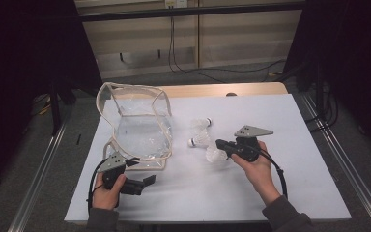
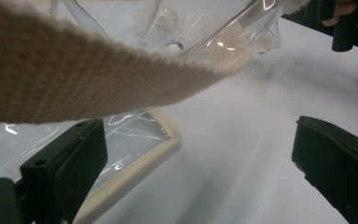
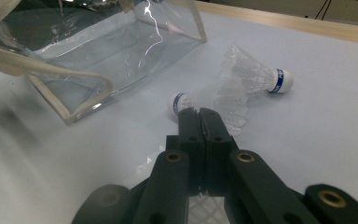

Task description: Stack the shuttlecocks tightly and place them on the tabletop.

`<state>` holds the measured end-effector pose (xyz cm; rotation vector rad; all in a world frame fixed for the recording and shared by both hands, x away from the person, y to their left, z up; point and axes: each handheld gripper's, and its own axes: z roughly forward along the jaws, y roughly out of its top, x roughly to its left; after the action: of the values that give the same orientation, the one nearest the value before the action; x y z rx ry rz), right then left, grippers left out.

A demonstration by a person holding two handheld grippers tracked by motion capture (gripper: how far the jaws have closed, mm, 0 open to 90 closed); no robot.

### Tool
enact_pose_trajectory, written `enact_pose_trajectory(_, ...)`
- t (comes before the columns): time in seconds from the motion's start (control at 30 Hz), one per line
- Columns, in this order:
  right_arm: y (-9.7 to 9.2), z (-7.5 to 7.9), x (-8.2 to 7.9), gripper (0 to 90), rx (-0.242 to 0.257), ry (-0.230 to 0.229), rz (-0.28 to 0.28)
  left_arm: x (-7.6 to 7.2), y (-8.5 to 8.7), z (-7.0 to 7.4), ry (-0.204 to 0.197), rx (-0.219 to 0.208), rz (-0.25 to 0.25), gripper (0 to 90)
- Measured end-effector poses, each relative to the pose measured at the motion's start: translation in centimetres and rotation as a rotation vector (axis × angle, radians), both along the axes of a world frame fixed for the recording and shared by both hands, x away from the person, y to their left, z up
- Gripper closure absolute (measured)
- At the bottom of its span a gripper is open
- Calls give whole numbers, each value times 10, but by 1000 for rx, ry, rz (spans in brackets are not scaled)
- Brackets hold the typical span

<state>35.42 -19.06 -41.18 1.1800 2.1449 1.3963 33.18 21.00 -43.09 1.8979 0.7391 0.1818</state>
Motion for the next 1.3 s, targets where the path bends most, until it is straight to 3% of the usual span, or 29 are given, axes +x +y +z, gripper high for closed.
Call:
enact_pose_trajectory(0.3, -4, -9, 1, 880, -23, 23, -14, 0, 1, 0, -7, 0, 4, 34)
enact_pose_trajectory(0.5, -12, -14, 1, 879, -3, 38, -27, 0, 0, 0, 0, 1, 1, 35)
enact_pose_trajectory(0.83, -26, -9, 0, 834, -27, 12, -53, 0, 0, 0, 0, 0, 5, 35)
enact_pose_trajectory(1.07, -47, -7, -2, 762, -36, 4, -112, 0, 0, 0, -3, 2, 5, 35)
enact_pose_trajectory(1.23, -59, -7, -4, 750, -70, -10, -141, 0, -1, 0, -1, -2, 8, 35)
enact_pose_trajectory(1.3, -63, -7, -5, 750, -110, -24, -159, 1, 0, 0, -4, -1, 7, 35)
